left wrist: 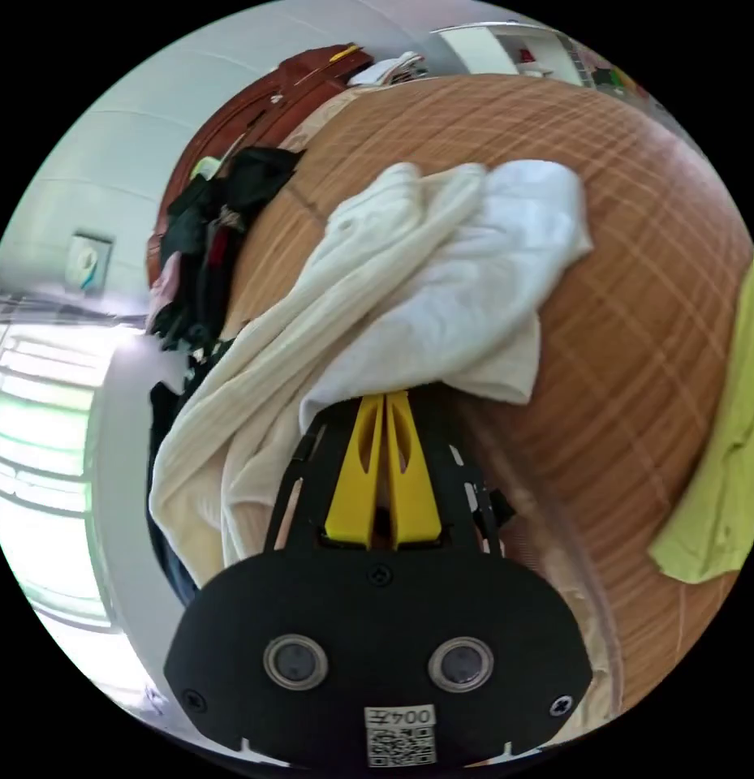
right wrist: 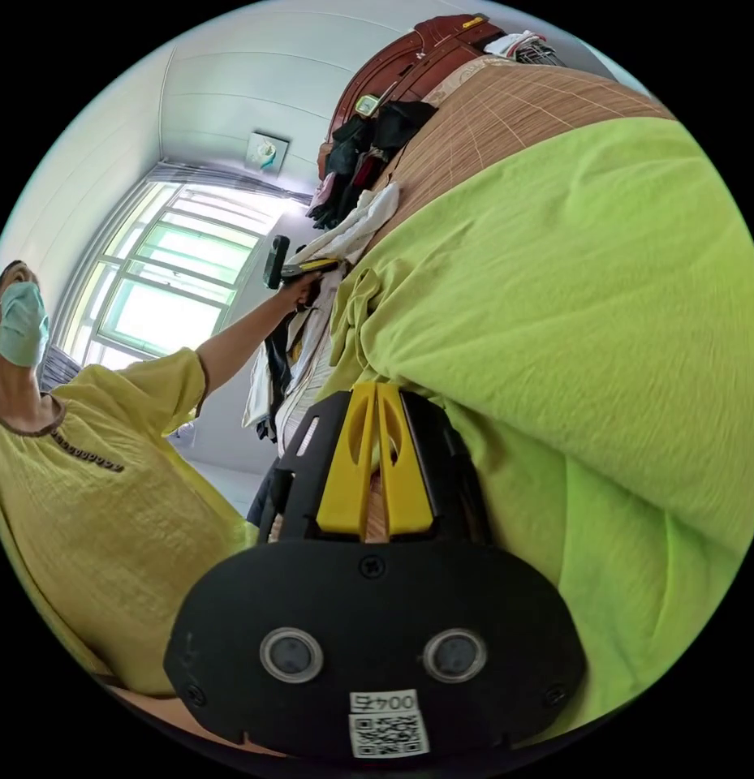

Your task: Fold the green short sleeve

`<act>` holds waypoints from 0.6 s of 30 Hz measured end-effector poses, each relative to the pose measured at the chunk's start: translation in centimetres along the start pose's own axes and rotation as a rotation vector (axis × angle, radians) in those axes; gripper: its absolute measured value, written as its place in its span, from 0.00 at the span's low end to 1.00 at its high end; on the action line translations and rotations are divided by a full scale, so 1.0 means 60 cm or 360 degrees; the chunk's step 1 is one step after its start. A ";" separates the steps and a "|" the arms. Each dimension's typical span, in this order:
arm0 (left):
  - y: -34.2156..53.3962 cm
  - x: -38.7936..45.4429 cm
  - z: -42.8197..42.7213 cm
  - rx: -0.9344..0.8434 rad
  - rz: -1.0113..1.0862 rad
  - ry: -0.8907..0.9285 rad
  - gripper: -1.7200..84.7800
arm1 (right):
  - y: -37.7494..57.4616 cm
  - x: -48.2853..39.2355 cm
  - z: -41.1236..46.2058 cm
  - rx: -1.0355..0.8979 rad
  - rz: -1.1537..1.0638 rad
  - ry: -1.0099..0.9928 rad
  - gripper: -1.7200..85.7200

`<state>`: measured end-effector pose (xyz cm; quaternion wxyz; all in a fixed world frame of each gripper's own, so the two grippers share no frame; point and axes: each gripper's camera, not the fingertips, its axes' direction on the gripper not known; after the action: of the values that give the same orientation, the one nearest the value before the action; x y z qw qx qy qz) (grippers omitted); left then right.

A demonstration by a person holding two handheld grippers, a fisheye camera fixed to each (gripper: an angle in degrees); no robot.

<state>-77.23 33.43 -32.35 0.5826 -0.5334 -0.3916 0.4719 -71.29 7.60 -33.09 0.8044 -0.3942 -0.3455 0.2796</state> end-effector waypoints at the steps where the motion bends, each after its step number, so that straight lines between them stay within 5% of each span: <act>1: -0.002 -0.023 0.016 -0.0044 -0.0050 -0.0023 0.03 | -0.002 -0.004 0.002 -0.0004 0.0006 -0.0001 0.01; 5: -0.014 -0.195 0.065 -0.0361 -0.0633 0.0148 0.03 | -0.006 -0.016 0.008 -0.0001 0.0006 0.0004 0.01; 7: -0.015 -0.202 0.029 -0.0253 -0.0624 0.0311 0.03 | -0.008 -0.026 0.012 0.0011 0.0002 0.0010 0.01; 12: 0.114 -0.002 -0.211 0.0287 -0.0029 0.0274 0.03 | -0.012 -0.053 0.017 0.0036 -0.0044 0.0021 0.01; 18: 0.436 0.228 -0.414 0.0346 -0.0050 0.0685 0.03 | -0.022 -0.098 0.026 0.0038 -0.0075 0.0060 0.03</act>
<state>-53.47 40.05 -62.04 0.7138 -0.5498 -0.2136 0.3777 -75.81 3.34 -33.25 0.8218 -0.3816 -0.3360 0.2571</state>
